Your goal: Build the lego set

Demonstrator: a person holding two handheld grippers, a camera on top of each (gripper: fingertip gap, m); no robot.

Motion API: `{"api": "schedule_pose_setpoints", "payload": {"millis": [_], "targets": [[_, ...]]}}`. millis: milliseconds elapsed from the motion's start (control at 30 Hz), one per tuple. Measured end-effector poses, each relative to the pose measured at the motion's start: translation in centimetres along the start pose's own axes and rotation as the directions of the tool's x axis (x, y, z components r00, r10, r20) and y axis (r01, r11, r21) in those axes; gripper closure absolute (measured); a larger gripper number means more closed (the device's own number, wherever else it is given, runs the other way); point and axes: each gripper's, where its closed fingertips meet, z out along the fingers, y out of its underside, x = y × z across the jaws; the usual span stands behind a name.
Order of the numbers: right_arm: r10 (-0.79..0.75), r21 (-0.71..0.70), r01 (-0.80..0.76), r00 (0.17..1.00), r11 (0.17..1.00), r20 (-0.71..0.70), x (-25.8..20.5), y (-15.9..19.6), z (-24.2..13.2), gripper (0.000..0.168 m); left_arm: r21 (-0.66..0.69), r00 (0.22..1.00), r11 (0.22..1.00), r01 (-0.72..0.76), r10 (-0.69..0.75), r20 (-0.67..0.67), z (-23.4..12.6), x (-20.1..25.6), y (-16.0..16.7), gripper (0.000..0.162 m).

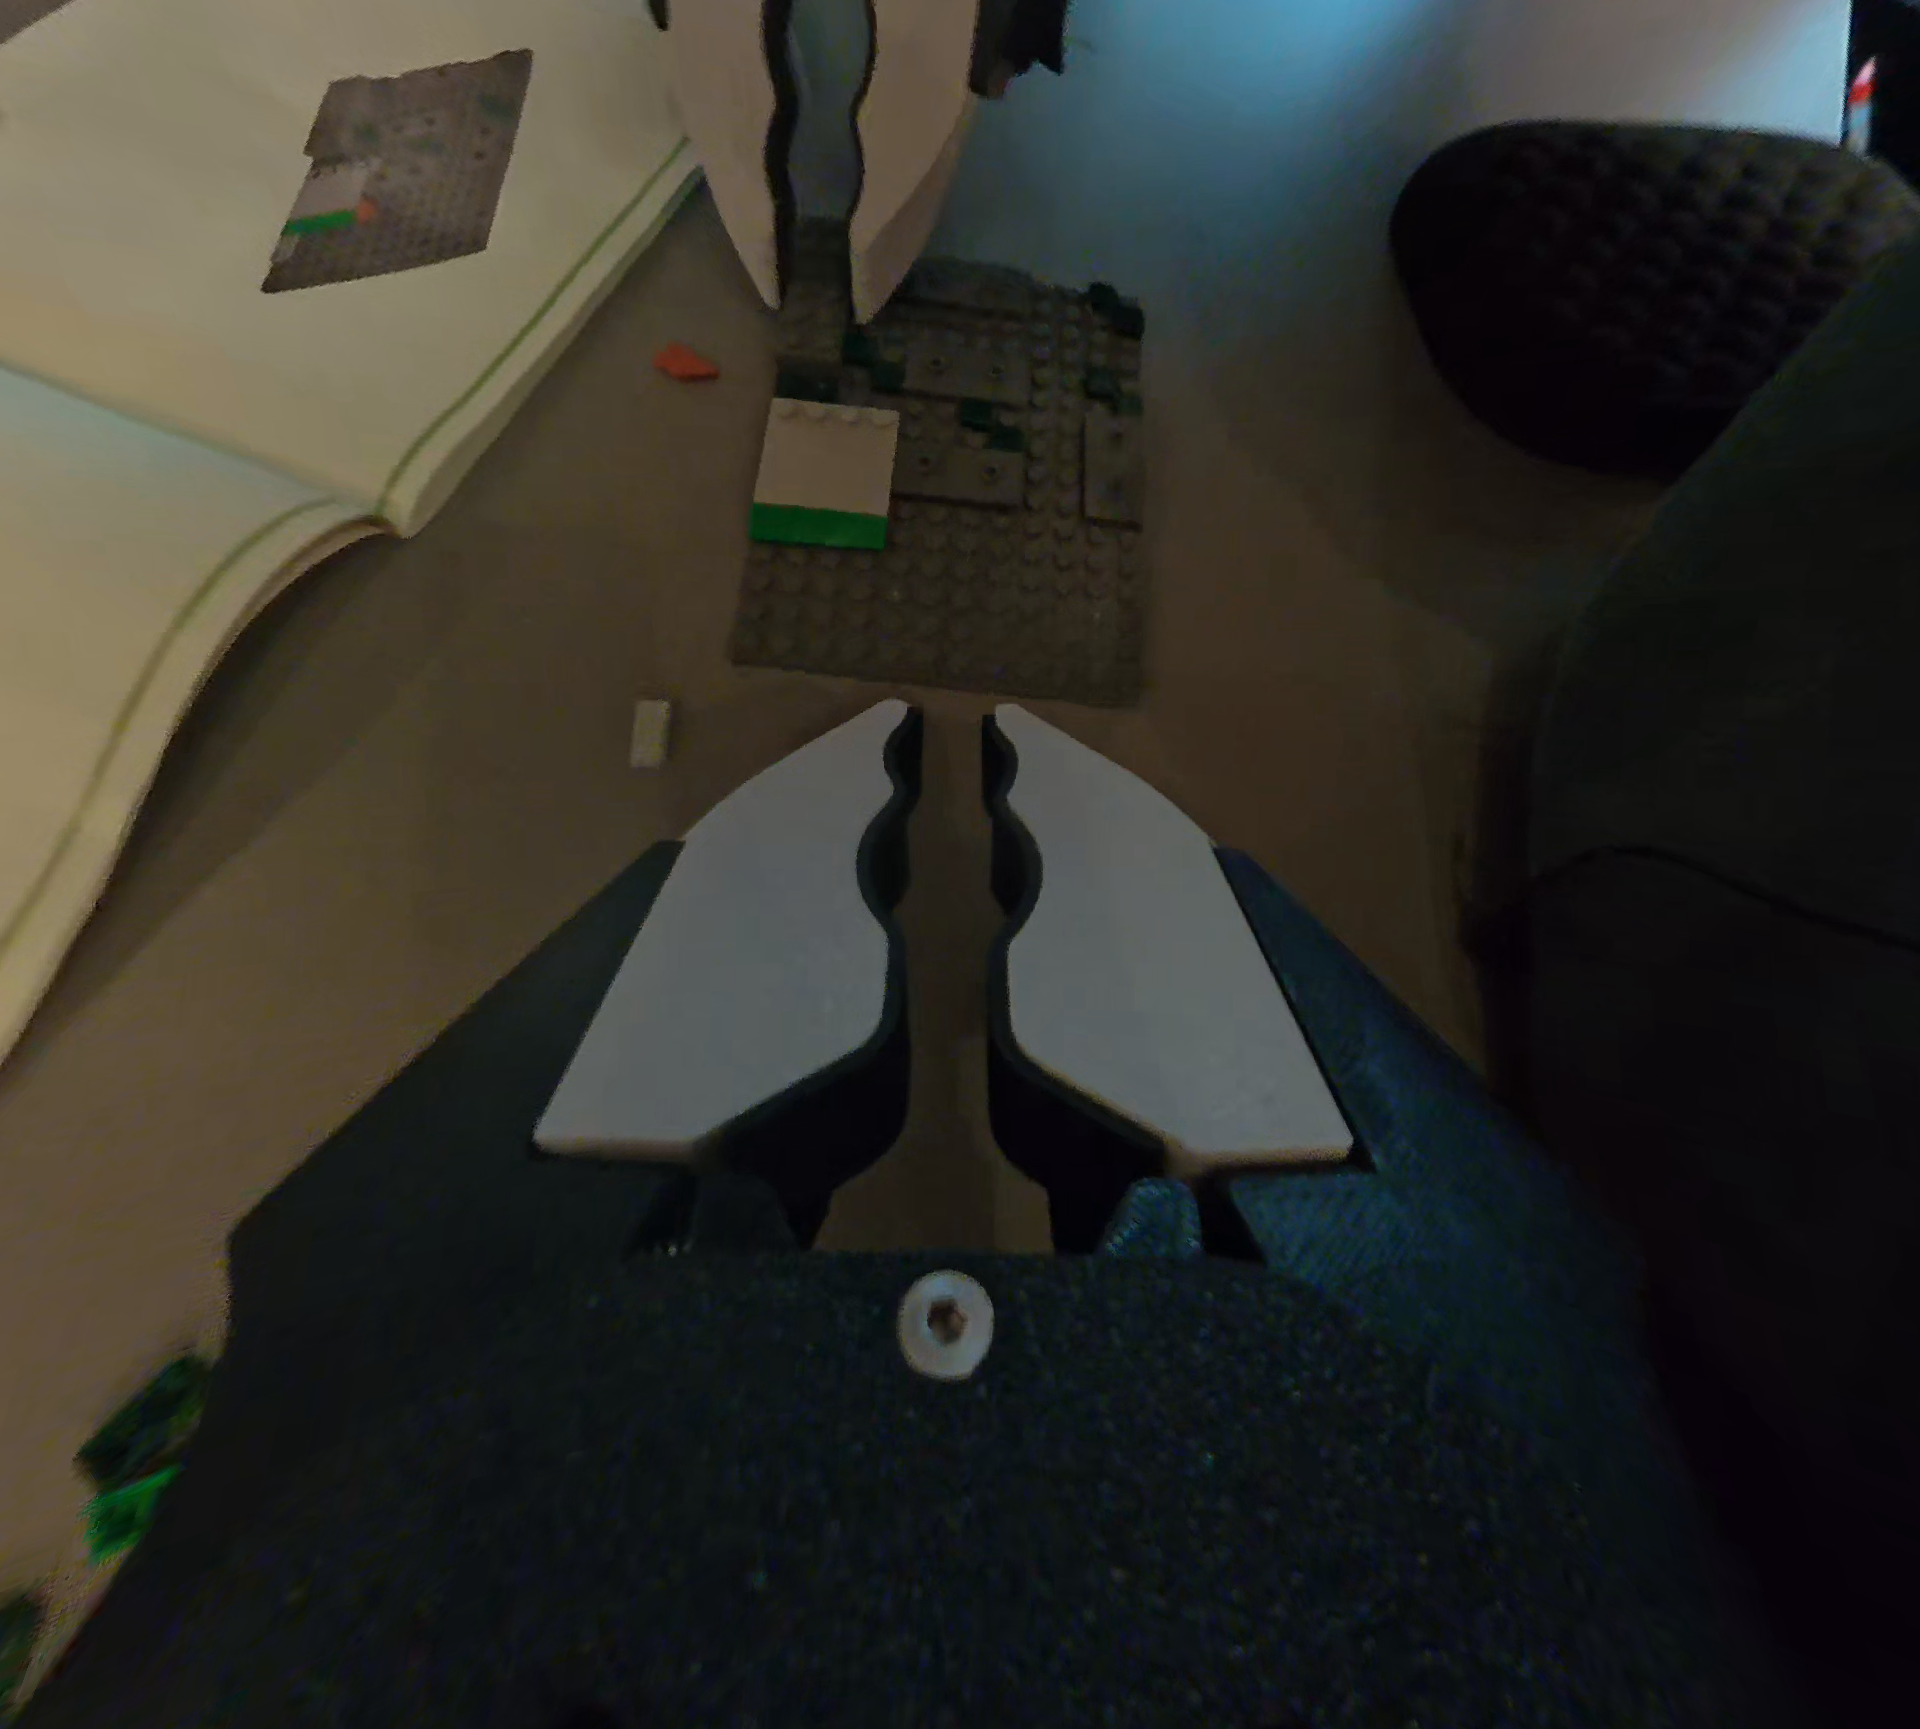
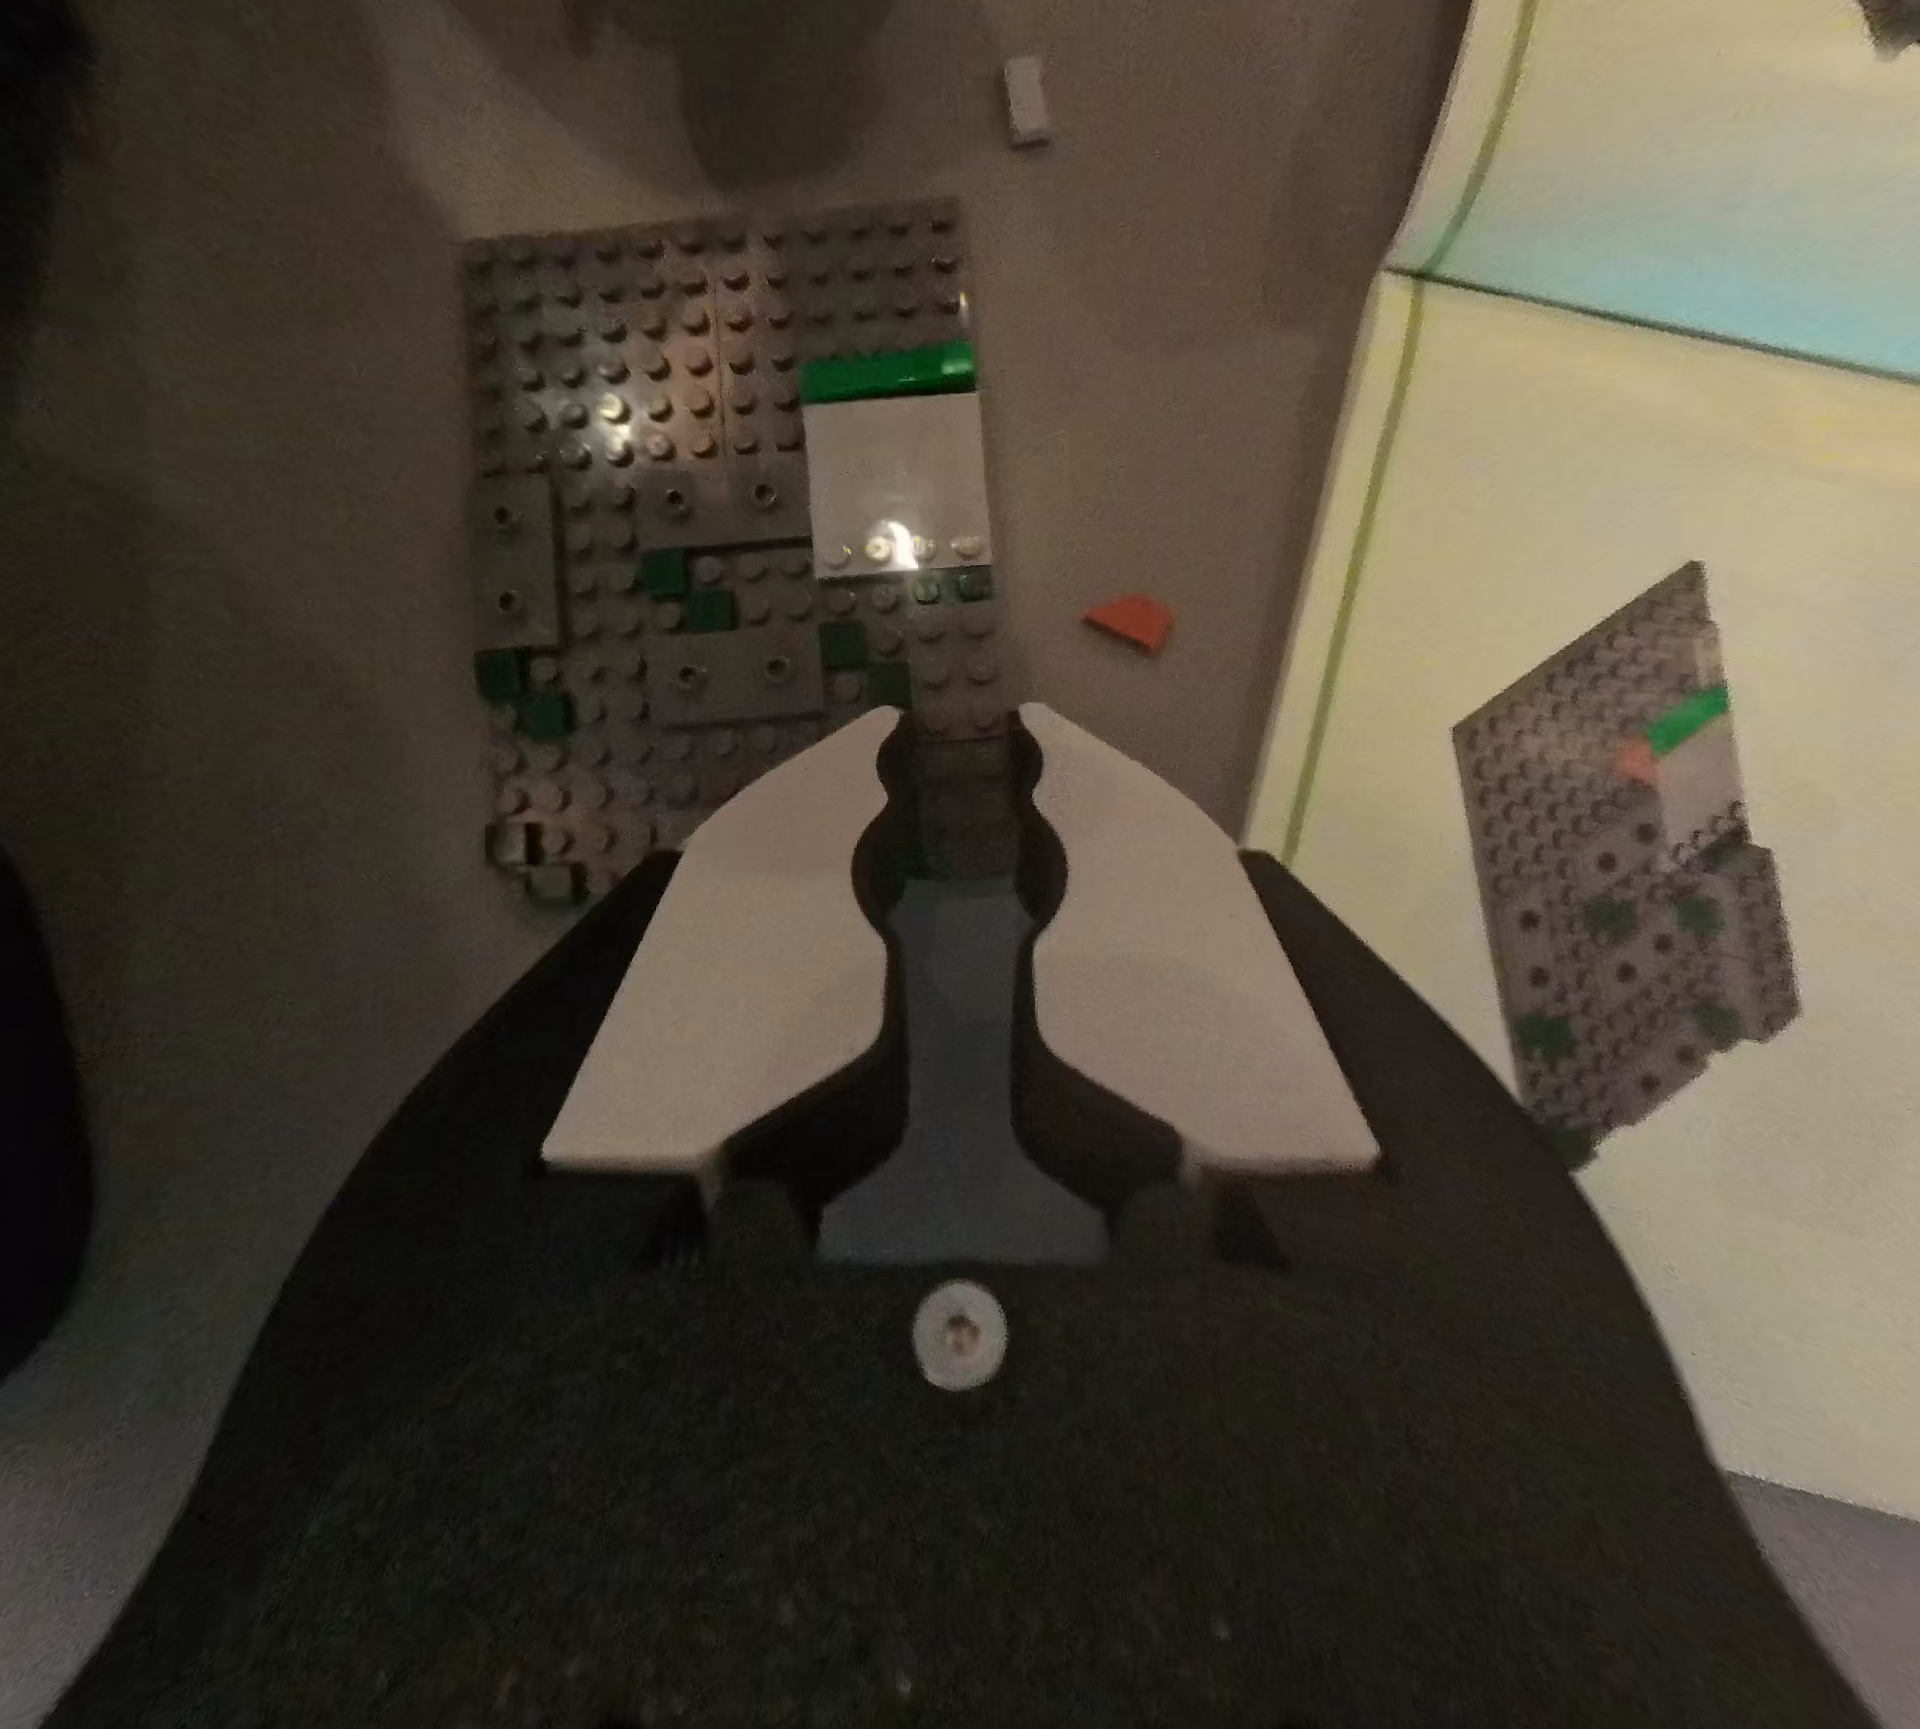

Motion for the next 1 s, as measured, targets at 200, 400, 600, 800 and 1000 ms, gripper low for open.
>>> {"api": "schedule_pose_setpoints", "payload": {"millis": [200, 400, 600, 800, 1000], "targets": [[0.039, 0.035, -0.038, 0.999, 0.999, -0.015, -0.7, 0.4, -0.3, 0.152, 0.007, 0.998, 0.998, 0.055, -0.055, -0.014, 0.7, -0.6, -0.1, 0.151], [0.085, 0.056, -0.084, 0.996, 0.995, -0.014, -1.5, 0.5, -0.4, 0.153, -0.019, 0.999, 0.999, 0.048, -0.048, 0.006, 1.2, -1.0, 0.5, 0.151], [0.066, 0.042, -0.064, 0.996, 0.997, -0.051, -1.4, 0.0, 0.0, 0.152, -0.026, 0.999, 0.999, 0.046, -0.046, 0.025, 1.4, -1.4, 0.8, 0.15], [0.069, 0.077, -0.064, 0.995, 0.995, -0.065, -0.3, -1.5, -1.3, 0.14, -0.034, 0.999, 0.999, 0.02, -0.019, 0.031, 1.7, -1.3, 1.1, 0.15], [0.113, 0.007, -0.114, 0.983, 0.994, -0.145, 2.7, -1.8, -0.5, 0.147, -0.02, 0.999, 1.0, 0.02, -0.02, 0.026, 1.8, -1.2, 1.0, 0.151]]}}
